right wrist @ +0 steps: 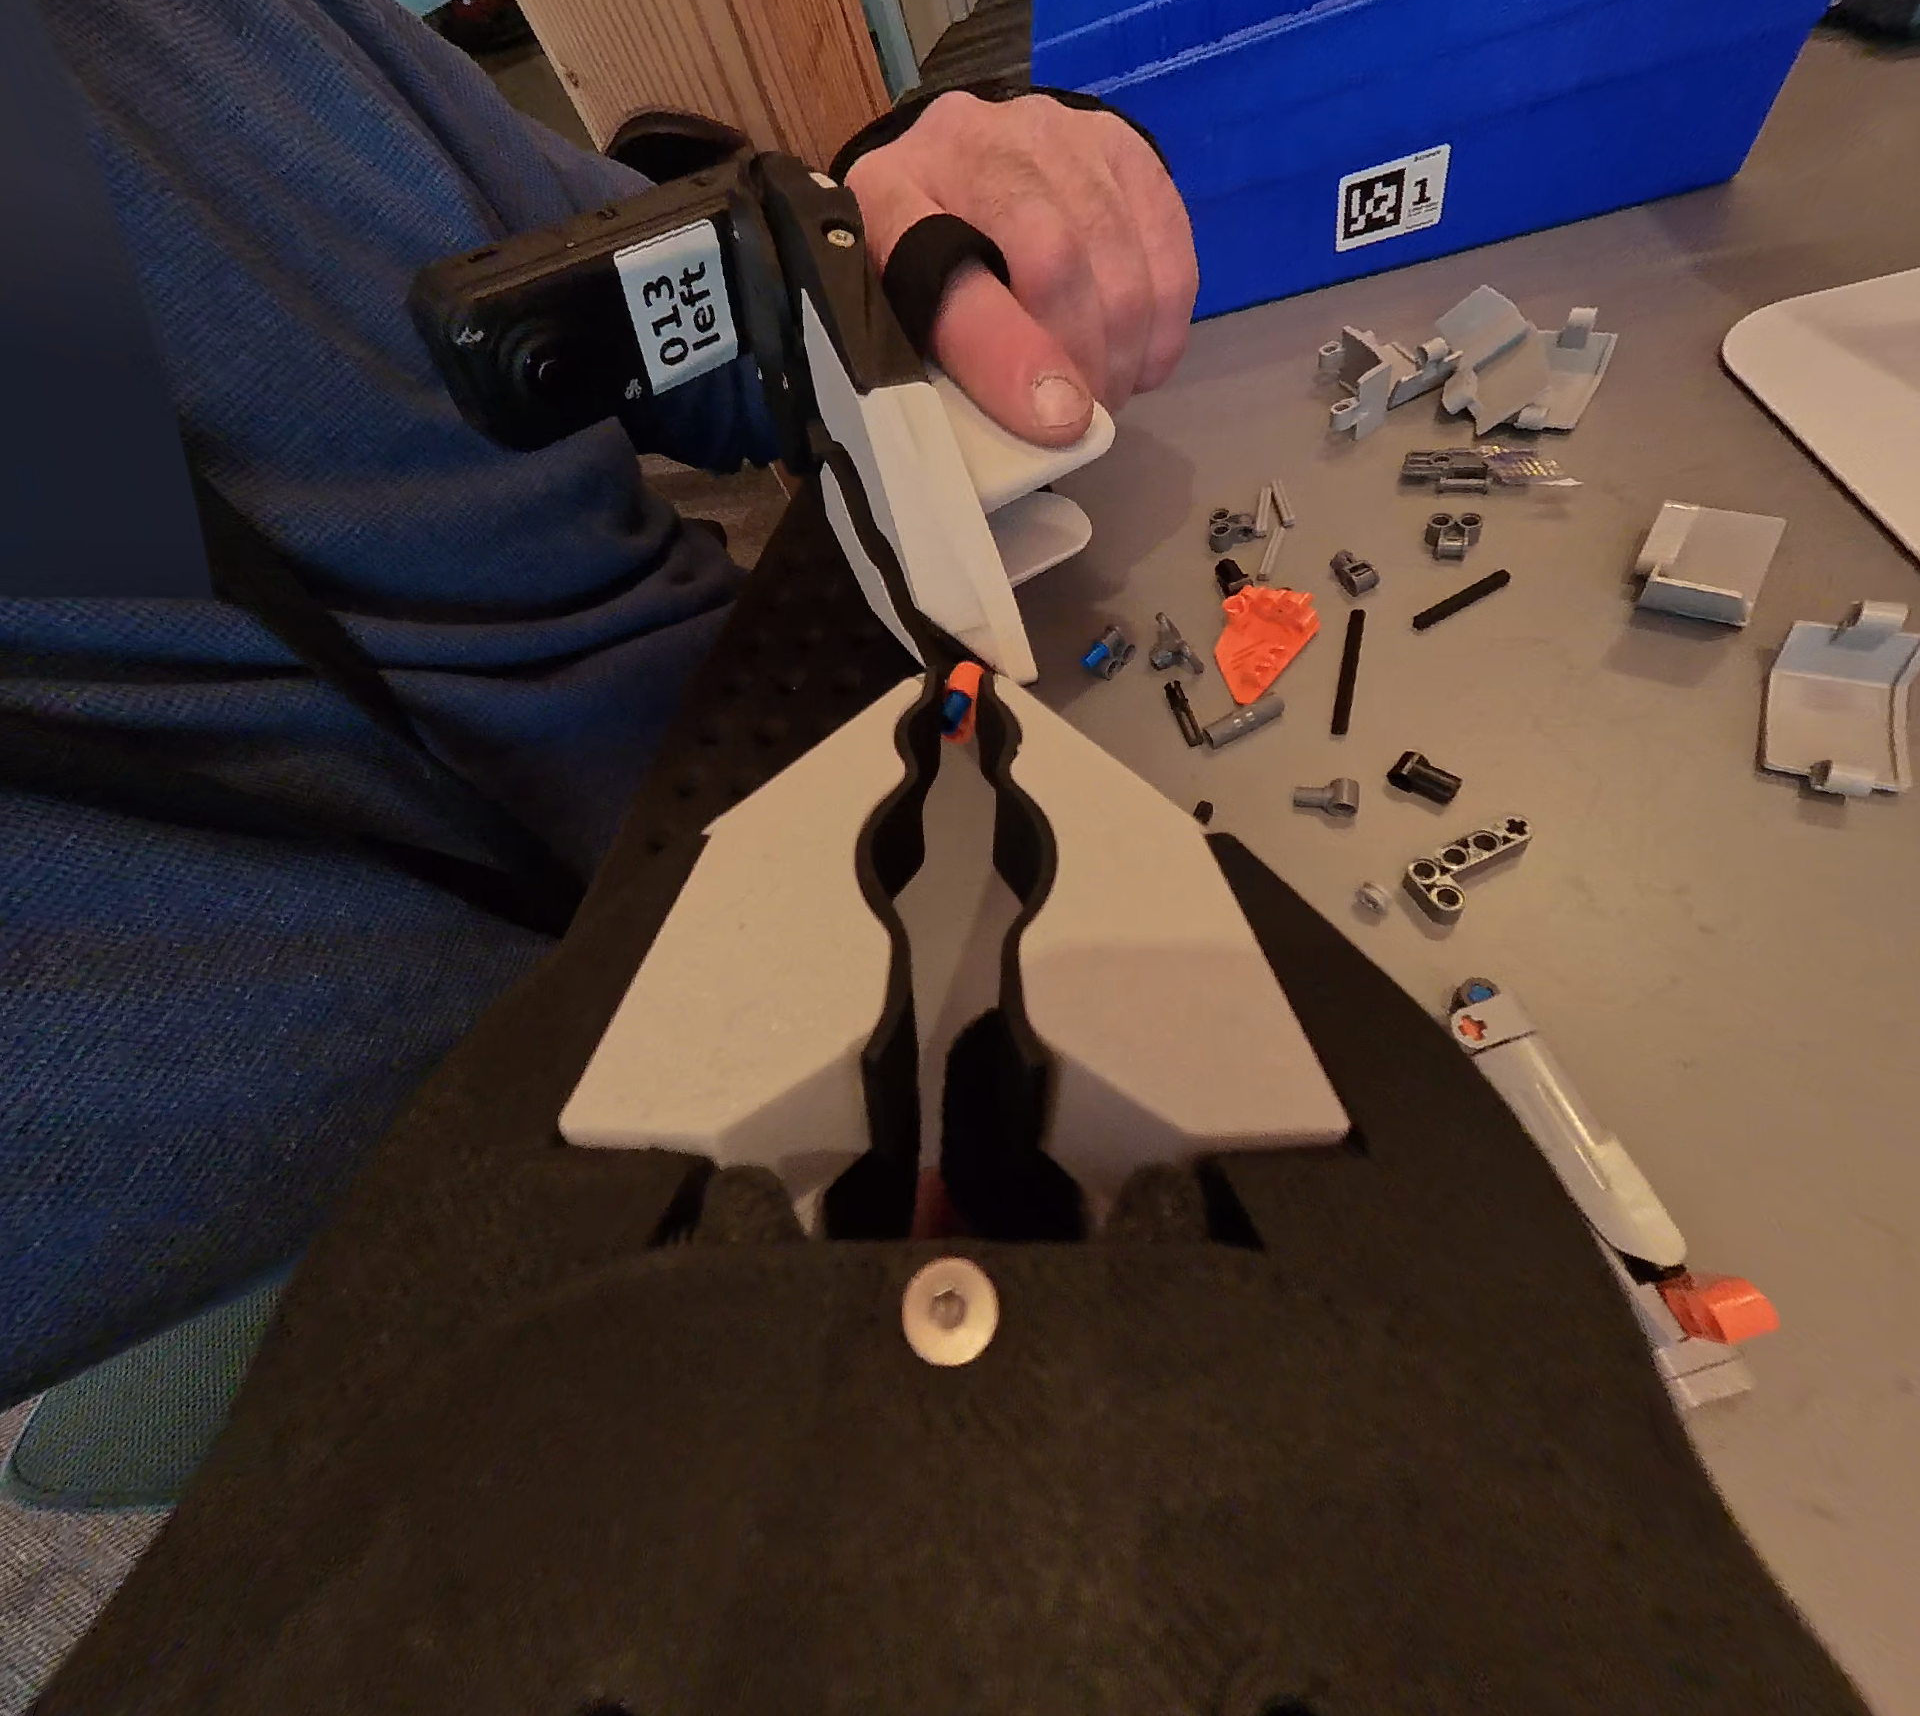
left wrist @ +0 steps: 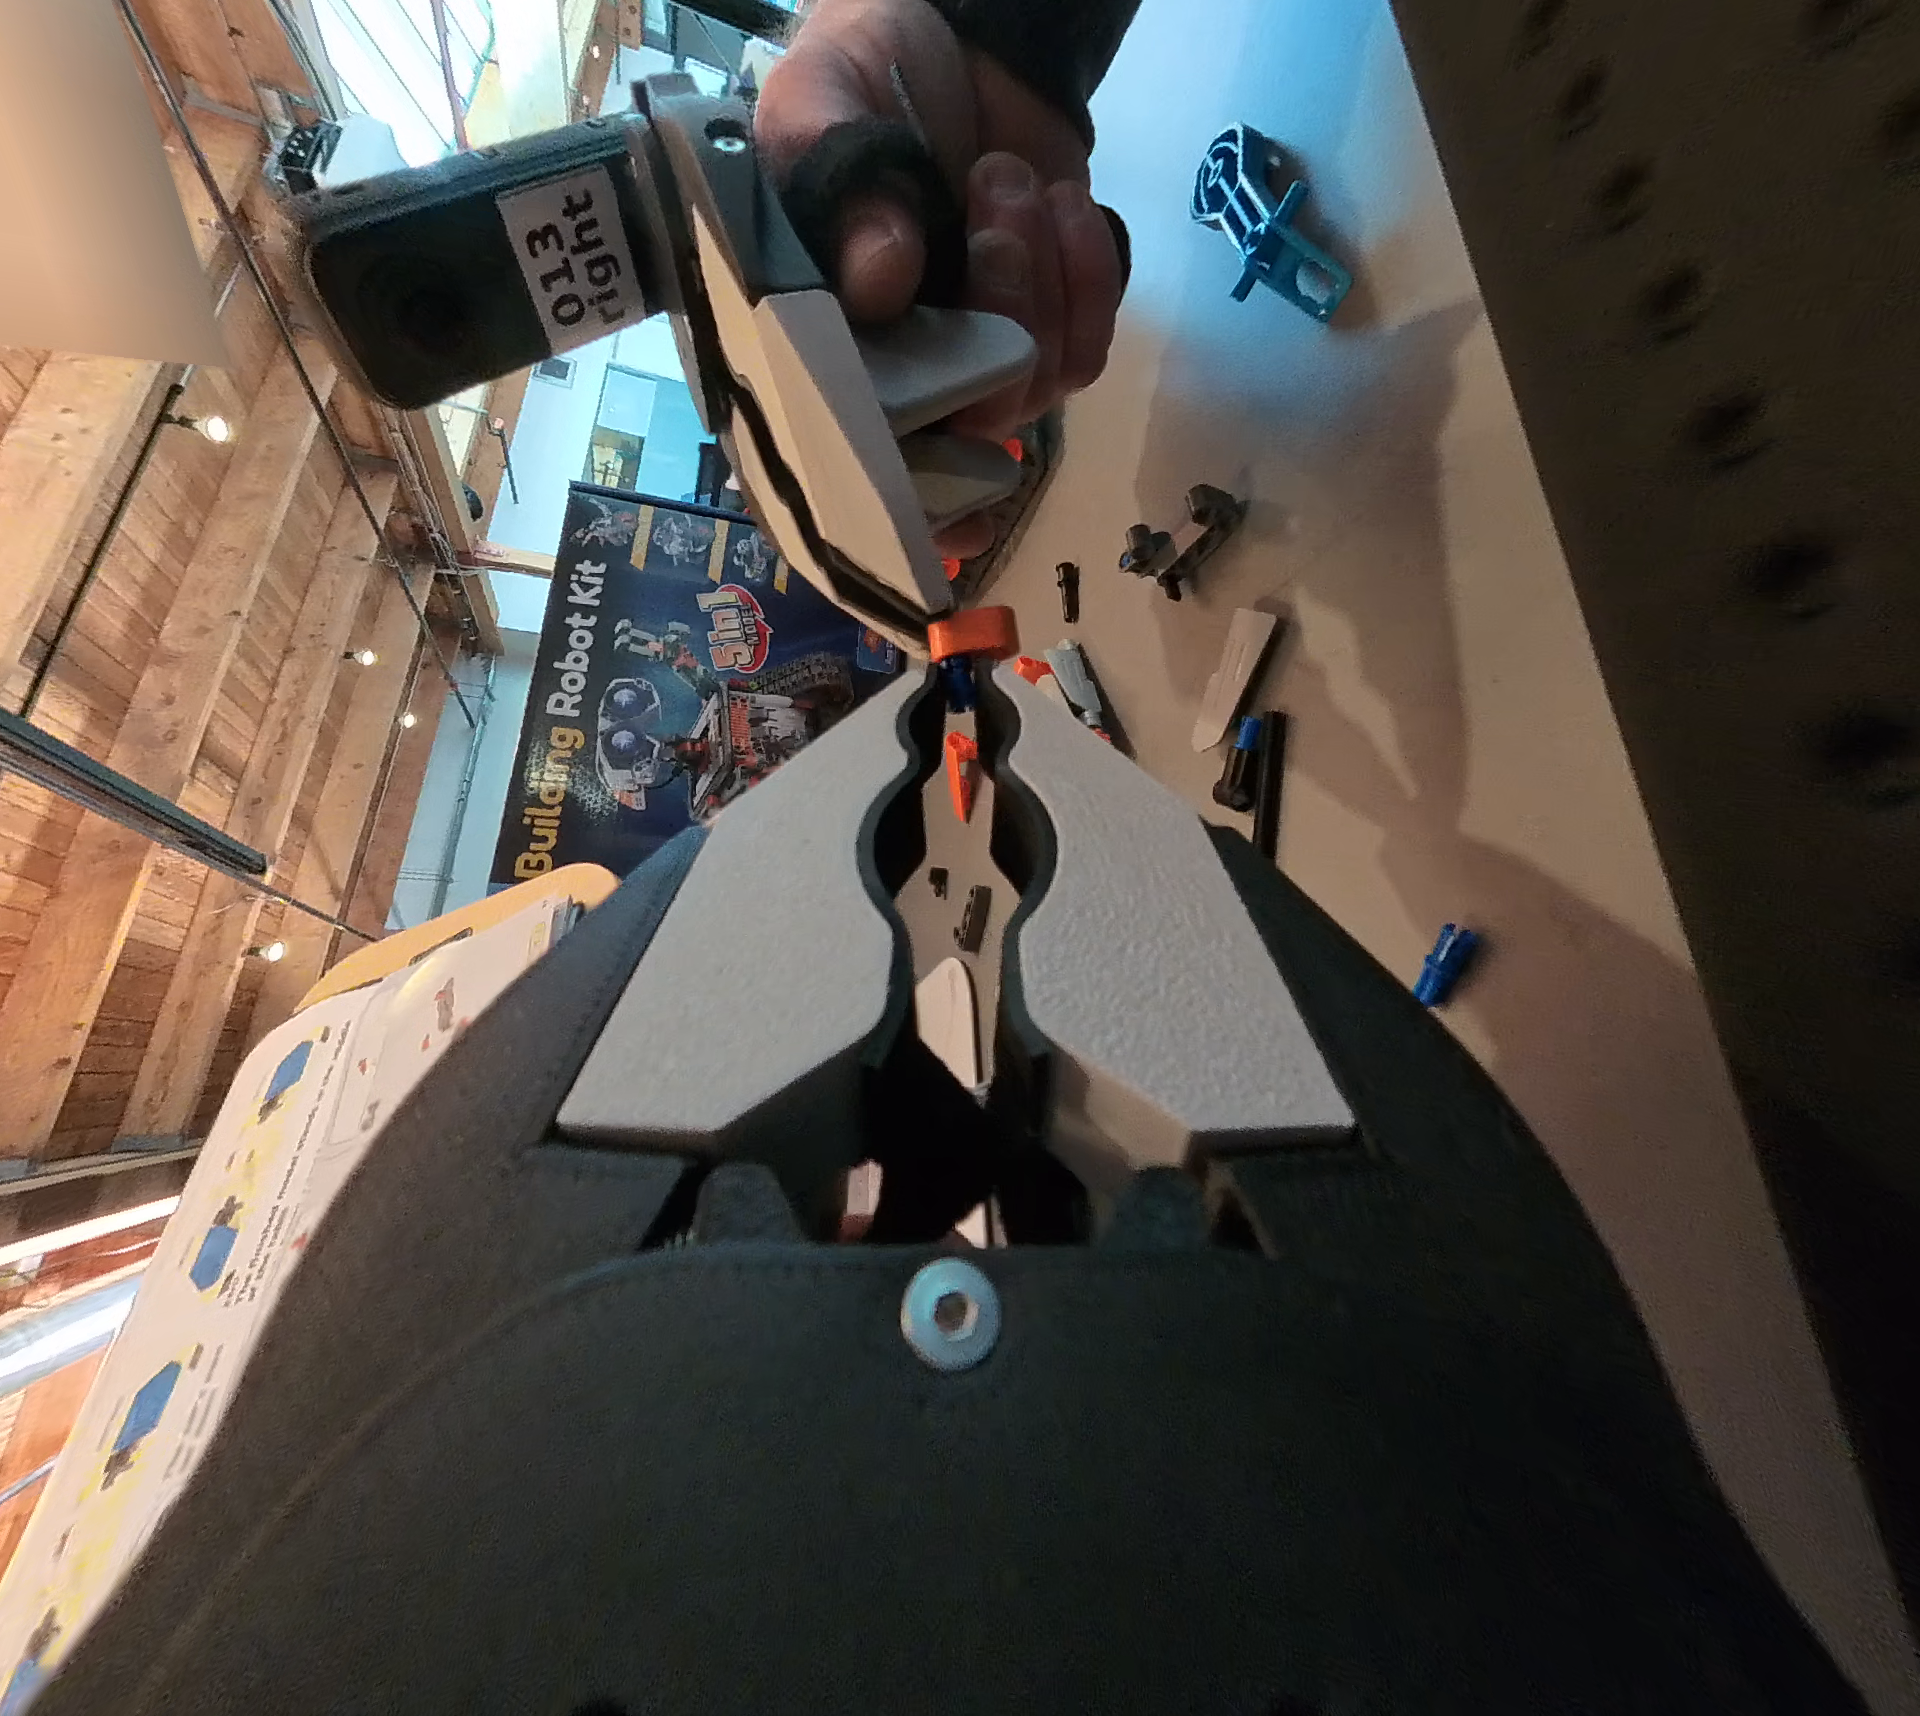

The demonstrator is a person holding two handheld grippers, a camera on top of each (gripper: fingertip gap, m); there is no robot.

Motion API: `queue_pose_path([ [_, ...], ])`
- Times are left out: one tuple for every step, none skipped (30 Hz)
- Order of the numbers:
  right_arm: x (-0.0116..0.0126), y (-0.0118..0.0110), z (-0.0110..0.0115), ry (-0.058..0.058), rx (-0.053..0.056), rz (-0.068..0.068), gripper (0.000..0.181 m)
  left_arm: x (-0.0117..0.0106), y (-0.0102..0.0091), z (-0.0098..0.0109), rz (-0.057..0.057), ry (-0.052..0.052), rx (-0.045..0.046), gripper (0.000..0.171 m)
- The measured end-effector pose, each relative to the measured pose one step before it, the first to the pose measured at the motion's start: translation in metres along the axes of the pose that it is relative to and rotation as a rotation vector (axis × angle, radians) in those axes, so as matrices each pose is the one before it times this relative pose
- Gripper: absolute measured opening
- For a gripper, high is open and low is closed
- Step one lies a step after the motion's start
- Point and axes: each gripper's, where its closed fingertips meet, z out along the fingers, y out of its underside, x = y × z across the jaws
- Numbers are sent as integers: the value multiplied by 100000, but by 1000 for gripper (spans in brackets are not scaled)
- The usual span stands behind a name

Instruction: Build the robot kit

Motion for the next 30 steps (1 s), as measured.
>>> queue_pose_path([
  [93,4,50,411,146,254,4,-92,196,21,-210,-463,-1160,2],
  [74,-64,14,84,450,410,4,-50,58,5,-346,-166,-378,2],
  [1,-70,-2,-393,530,552,4,-50,9,-32,-811,27,-104,1],
  [73,-94,-3,201,624,324,4,-91,92,5,-746,-160,-551,2],
  [191,-151,-29,904,1016,380,4,-171,212,44,-367,-869,-1135,1],
  [193,-158,-44,817,905,706,4,-133,170,48,-1037,-382,-971,2],
  [99,-127,-11,221,810,498,4,-117,71,11,-1585,-23,-148,1],
  [213,-213,-24,1135,1364,254,4,-226,236,43,-1651,-718,-946,2],
  [391,-285,-43,2340,1624,161,4,-272,378,120,-1531,-979,-1913,2],
  [286,-201,-13,1586,1116,222,4,-157,216,76,-1563,-280,-834,2],
  [173,-129,3,951,674,48,4,-97,138,41,-1761,85,-410,2],
  [262,-248,9,2050,1362,-493,4,-179,237,69,-1260,-612,-1177,1],
  [256,-339,-1,2100,1888,-500,3,-104,134,66,-1419,-120,-614,2],
  [130,-339,-15,1282,1830,-348,0,64,7,55,-2405,945,191,1],
  [127,-273,2,1367,1194,-306,0,-50,103,78,-1908,200,-469,2],
  [176,-237,8,1871,1186,-875,0,-237,237,95,-1081,-1098,-1299,2],
  [139,-97,38,1624,437,-917,0,-108,182,100,-1511,-167,-890,2],
  [114,47,68,1407,-377,-837,0,8,108,76,-1835,619,-291,2],
  [168,14,67,1756,-197,-1112,0,-139,178,57,-845,-448,-757,2],
  [139,-67,33,1612,174,-1043,1,-237,210,39,-505,-931,-1081,2],
  [64,-103,-2,1070,148,-784,2,-136,120,24,-1602,-147,-333,1],
  [199,-197,-39,2009,727,-1104,3,-165,86,-9,-2043,-61,-119,2],
  [194,-219,-71,2069,885,-1200,5,-261,161,0,-1129,-793,-681,2],
  [104,-109,-54,1338,99,-1114,8,-151,142,10,-1291,-234,-532,2],
  [172,-13,-16,1936,-616,-1802,9,-74,54,7,-1954,329,37,2],
  [83,-32,-14,1736,-417,-2046,9,-169,75,-19,-1005,-435,-179,2],
  [-86,12,37,535,-716,-1134,11,-201,89,-4,-204,-862,-498,1],
  [-79,68,69,628,-1117,-750,15,-26,71,3,-293,-38,-413,2],
  [-31,40,95,1105,-779,-883,18,-42,9,5,121,-306,-213,2],
  [-79,28,111,654,-599,-522,19,-153,39,-15,612,-1082,-516,2],
])
